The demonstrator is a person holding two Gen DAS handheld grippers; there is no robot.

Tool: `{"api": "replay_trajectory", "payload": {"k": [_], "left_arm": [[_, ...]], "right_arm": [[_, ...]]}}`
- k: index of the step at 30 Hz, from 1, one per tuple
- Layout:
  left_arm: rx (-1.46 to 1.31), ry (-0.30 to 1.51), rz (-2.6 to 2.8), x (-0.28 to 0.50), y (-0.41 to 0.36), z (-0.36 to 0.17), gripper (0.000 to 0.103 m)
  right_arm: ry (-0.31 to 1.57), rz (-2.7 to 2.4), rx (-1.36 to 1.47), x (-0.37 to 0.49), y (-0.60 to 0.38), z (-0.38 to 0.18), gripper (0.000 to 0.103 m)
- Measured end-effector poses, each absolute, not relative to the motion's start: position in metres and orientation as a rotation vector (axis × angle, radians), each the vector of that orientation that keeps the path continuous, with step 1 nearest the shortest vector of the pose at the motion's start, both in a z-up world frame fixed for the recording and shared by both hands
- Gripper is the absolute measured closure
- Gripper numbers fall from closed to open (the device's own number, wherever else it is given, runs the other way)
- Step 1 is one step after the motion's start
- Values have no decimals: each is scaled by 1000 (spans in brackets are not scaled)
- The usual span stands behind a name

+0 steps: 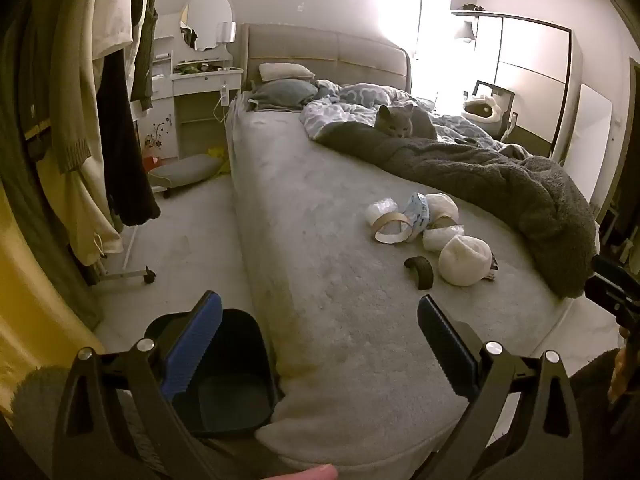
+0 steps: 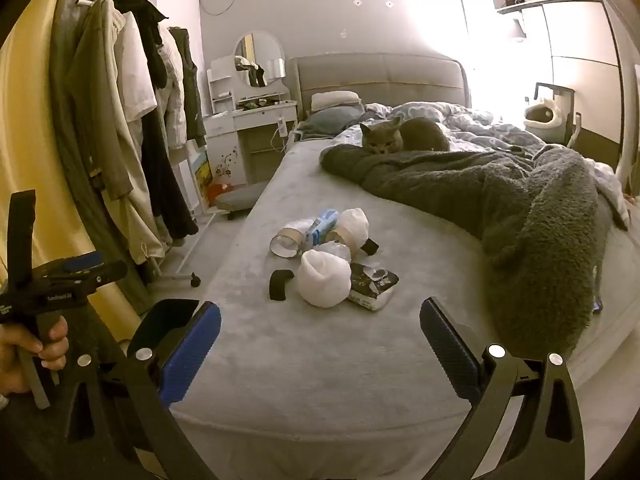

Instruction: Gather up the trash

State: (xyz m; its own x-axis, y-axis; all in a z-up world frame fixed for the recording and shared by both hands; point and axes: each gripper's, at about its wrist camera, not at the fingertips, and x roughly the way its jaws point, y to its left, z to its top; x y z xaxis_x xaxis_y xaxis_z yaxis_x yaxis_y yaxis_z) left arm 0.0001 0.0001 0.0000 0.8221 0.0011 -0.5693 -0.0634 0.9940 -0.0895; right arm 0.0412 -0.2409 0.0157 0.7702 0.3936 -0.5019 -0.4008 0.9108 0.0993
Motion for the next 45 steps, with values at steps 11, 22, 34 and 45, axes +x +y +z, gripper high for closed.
{"api": "replay_trajectory", "payload": {"k": [11,22,34,45], "left_arm": [[-105,610,35,0,0,0,3],[-105,610,33,0,-2,-8,3],[-105,610,33,0,-2,-8,3],[-105,610,33,0,-2,-8,3]], "right_arm": [[548,430,-18,43,-241,15,2],[547,429,-15,42,-241,15,2],[546,419,-7,43,-243,17,2],[544,421,-20,43,-243,15,2]]}}
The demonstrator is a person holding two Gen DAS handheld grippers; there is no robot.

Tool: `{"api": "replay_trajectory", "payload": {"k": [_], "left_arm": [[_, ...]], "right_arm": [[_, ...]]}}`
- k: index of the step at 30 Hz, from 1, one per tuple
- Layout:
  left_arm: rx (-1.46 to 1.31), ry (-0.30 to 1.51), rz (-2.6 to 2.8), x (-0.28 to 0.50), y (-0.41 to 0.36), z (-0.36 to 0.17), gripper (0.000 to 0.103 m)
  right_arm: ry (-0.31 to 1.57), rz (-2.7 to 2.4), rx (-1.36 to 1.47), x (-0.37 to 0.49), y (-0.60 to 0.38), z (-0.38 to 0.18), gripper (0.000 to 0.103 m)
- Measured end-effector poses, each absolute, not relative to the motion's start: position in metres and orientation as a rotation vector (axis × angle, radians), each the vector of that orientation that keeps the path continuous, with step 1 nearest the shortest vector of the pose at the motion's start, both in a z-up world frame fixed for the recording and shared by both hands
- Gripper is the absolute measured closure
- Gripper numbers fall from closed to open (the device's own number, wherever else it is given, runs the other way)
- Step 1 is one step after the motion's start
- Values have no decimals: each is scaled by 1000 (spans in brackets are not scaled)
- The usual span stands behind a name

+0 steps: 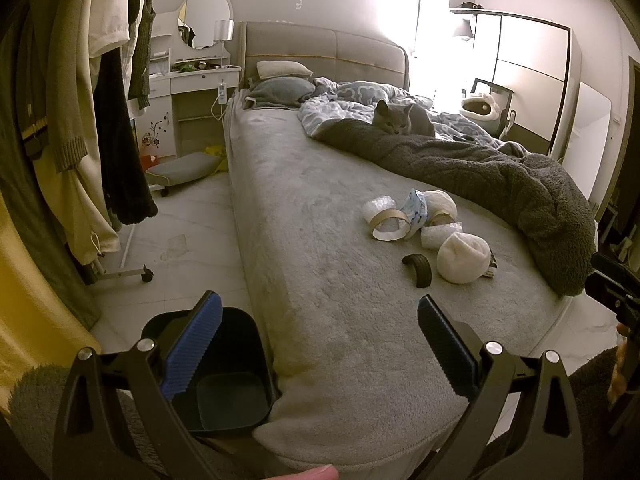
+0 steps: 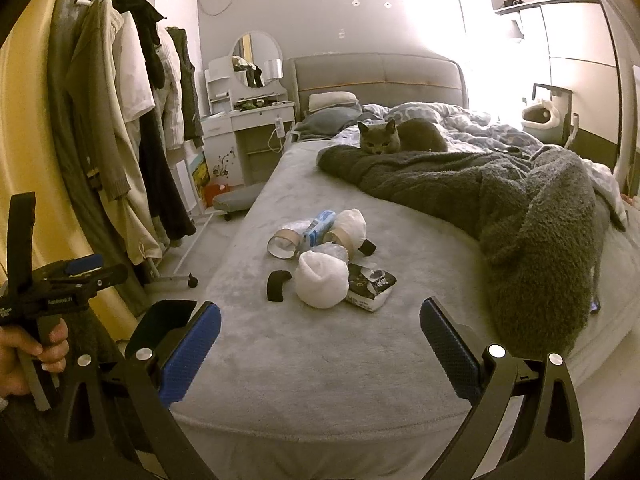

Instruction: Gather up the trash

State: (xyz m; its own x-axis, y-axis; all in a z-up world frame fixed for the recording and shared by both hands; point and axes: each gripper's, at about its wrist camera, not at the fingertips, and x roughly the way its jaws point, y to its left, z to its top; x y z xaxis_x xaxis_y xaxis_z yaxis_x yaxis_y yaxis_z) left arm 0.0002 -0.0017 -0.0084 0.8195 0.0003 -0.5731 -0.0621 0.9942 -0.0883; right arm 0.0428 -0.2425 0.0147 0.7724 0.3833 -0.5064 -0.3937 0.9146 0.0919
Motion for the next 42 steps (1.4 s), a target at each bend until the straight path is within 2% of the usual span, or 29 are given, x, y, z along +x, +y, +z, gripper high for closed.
{"api": "replay_trajectory", "payload": {"k": [42], "left_arm": [[-91,625,28,4,-11,-13,4]], "right_arm": [[575,420,-44,46,-237,10,2]]}}
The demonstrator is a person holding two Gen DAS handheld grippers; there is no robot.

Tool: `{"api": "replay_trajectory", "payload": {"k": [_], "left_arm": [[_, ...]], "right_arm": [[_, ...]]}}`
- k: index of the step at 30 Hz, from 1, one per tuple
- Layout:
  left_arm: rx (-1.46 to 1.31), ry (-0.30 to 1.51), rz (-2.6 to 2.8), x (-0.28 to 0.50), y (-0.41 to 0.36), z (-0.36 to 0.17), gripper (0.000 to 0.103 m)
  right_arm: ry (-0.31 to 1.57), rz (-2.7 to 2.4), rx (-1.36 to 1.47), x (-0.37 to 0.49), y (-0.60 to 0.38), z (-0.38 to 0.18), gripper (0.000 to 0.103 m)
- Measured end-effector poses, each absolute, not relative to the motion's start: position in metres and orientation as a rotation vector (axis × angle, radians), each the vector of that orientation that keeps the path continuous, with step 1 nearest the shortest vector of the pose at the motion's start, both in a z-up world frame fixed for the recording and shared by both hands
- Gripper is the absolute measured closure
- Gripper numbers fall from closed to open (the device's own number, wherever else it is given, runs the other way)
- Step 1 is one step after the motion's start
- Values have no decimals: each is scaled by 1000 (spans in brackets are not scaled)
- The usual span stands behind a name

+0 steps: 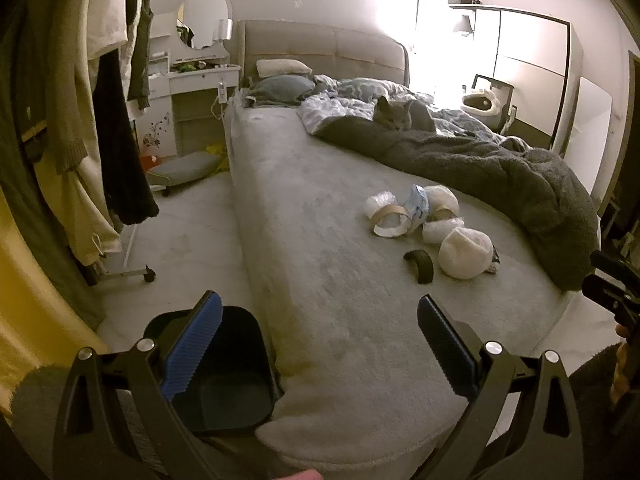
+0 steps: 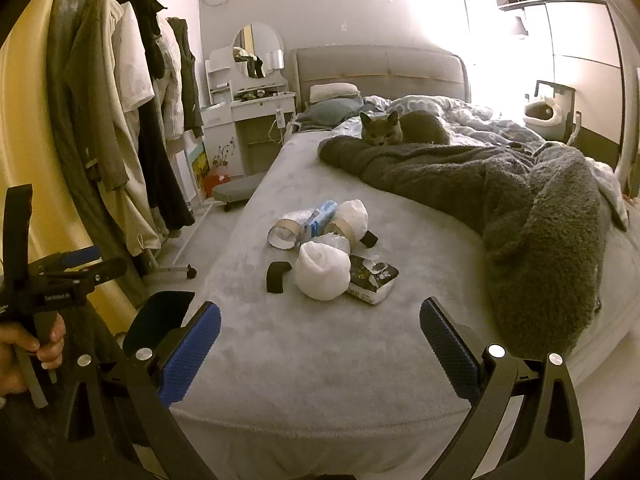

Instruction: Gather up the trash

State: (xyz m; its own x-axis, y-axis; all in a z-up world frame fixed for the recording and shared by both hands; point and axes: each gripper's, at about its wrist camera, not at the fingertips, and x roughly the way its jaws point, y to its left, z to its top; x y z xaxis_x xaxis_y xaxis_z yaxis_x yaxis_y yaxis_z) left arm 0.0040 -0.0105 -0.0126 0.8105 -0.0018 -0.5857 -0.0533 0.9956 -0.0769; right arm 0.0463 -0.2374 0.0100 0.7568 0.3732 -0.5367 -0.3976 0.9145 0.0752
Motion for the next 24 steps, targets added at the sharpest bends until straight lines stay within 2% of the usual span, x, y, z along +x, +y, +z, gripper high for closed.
{"api": "replay_trajectory", "payload": {"k": [13,16,24], "left_arm": [[-62,608,-45,1,-21,-8,4],[-53,616,-66,3,-25,-9,4],[-45,639,-134,20,-37,-11,8]], "right_arm": [[601,457,-16,49,-237,9,3],[596,460,-3,50,-238,10,9],[615,480,12,70,-235,5,9]]}}
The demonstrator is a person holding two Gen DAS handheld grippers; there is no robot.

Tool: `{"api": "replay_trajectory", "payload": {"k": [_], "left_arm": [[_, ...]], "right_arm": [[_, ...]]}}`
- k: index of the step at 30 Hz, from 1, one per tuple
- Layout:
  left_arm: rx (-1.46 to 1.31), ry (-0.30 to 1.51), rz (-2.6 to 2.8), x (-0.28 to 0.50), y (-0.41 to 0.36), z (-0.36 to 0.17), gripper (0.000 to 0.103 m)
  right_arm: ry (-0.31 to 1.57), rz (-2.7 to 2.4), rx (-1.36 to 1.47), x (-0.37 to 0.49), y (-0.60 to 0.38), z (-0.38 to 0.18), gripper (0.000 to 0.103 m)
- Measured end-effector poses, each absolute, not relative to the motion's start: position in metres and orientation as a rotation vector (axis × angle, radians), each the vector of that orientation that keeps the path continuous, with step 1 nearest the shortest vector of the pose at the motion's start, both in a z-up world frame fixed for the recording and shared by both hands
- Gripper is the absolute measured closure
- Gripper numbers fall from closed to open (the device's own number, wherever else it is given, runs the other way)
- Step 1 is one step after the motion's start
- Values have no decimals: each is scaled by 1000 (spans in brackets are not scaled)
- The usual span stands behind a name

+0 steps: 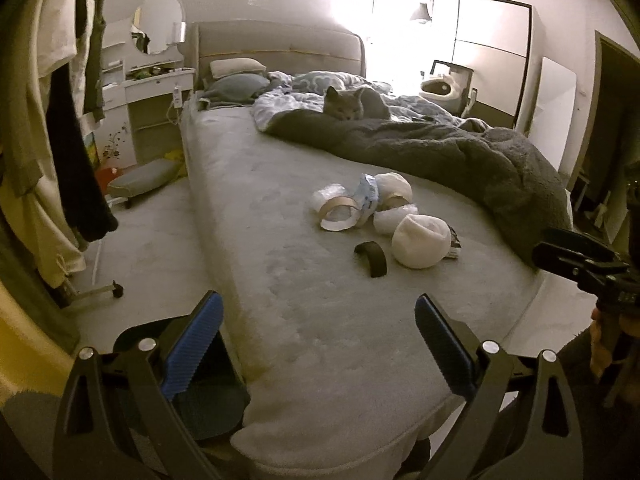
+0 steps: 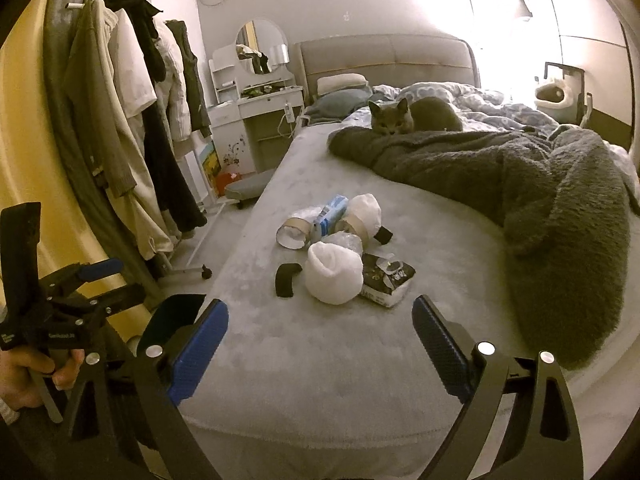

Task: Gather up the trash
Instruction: 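Grasp the black strip with the left tool while the right tool grasps a white tissue ball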

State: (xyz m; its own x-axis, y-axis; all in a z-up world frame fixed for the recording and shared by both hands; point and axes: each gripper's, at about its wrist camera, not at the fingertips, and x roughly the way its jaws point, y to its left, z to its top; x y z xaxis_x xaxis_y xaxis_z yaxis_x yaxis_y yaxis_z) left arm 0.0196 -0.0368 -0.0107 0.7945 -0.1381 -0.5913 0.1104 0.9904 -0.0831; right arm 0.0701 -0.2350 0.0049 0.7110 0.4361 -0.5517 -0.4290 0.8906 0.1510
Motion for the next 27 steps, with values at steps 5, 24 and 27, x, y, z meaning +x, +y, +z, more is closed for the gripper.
{"api": "replay_trajectory", "payload": {"k": [5,24,27], "left_arm": [[-33,669,-186,32,-43,-15,19],[-35,806,-394,105,-73,-52,62],[-52,827,-422,117,-80,-60,62]], "right_arm": [[619,506,-20,86,-228,1,9],[709,592,-230,158,-199,-35,23],[736,616,-254,167,-196,-43,30]]}}
